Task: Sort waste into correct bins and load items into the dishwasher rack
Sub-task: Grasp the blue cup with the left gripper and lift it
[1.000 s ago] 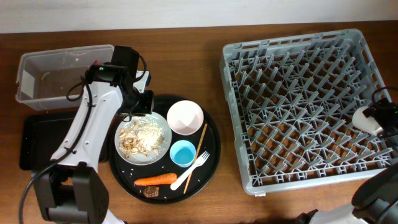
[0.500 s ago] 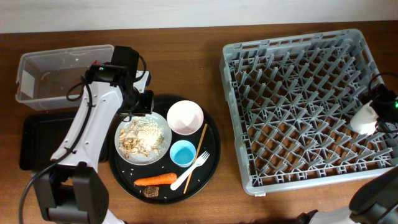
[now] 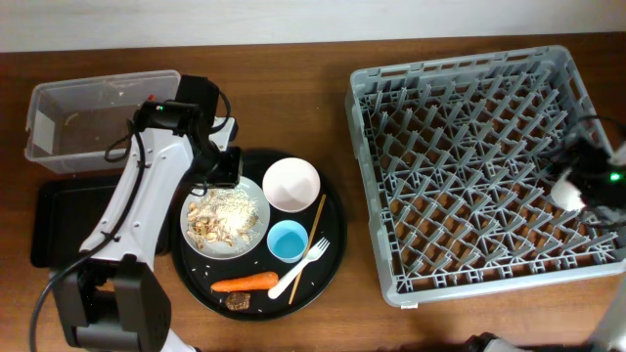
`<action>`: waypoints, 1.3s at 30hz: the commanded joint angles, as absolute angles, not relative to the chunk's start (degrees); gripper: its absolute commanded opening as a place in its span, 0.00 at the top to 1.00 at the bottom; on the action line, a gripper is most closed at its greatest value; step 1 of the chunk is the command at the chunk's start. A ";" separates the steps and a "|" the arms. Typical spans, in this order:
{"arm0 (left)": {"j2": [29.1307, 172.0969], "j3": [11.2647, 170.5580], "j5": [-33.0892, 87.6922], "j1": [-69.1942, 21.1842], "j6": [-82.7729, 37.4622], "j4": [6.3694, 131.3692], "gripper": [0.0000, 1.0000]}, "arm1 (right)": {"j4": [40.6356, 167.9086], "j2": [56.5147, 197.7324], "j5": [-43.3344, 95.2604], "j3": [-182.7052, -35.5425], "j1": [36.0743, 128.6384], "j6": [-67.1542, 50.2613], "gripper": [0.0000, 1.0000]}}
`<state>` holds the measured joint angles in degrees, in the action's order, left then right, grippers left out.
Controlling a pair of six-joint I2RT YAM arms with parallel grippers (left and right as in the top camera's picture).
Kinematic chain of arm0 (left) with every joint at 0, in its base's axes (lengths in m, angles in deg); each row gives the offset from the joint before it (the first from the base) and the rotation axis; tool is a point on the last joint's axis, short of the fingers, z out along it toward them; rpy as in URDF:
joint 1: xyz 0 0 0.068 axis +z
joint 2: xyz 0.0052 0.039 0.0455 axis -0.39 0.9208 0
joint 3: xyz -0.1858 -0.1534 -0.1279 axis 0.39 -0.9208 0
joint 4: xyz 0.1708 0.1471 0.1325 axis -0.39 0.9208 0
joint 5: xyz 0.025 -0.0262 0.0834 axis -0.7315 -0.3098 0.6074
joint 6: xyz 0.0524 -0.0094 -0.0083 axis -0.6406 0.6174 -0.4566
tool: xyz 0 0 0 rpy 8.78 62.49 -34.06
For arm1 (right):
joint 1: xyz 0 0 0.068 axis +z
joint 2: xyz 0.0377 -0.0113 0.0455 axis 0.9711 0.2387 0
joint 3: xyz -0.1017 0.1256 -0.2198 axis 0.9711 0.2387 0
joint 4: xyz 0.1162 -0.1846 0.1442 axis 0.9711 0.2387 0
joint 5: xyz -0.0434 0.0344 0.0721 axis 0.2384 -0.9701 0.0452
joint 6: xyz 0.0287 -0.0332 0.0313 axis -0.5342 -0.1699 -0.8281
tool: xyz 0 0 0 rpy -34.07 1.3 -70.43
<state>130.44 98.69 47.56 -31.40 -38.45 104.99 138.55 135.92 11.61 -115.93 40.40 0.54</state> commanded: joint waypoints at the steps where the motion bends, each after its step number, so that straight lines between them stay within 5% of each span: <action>1: 129.76 99.11 40.07 -31.82 -38.51 107.65 0.67 | 143.41 132.88 10.22 -116.63 51.20 6.63 0.01; 8: 129.76 95.37 38.08 -37.87 -38.49 113.82 0.62 | 146.14 133.84 18.46 -115.17 67.79 8.60 0.01; 20: 129.76 81.67 40.61 -43.71 -32.50 102.91 0.62 | 146.75 136.47 18.65 -115.17 68.31 8.62 0.01; 21: 129.76 80.66 40.57 -43.71 -31.87 101.43 0.66 | 146.75 136.47 18.65 -115.15 68.31 8.65 0.01; 24: 129.74 80.14 40.02 -43.69 -31.08 99.55 1.00 | 146.77 136.47 18.67 -115.17 68.31 8.62 0.01; 30: 127.84 90.12 39.19 -39.18 -31.80 102.89 1.00 | 146.75 136.47 18.67 -115.15 68.31 8.67 0.01; 35: 125.63 96.99 12.24 -32.39 -42.49 97.88 1.00 | 145.79 136.60 15.15 -115.15 68.31 10.81 0.01; 36: 125.74 96.90 0.24 -31.60 -46.42 93.86 1.00 | 144.89 137.14 5.87 -115.15 68.31 16.21 0.01; 39: 125.80 96.38 -11.45 -31.58 -48.33 87.28 1.00 | 144.00 138.74 -10.57 -115.17 68.36 25.28 0.02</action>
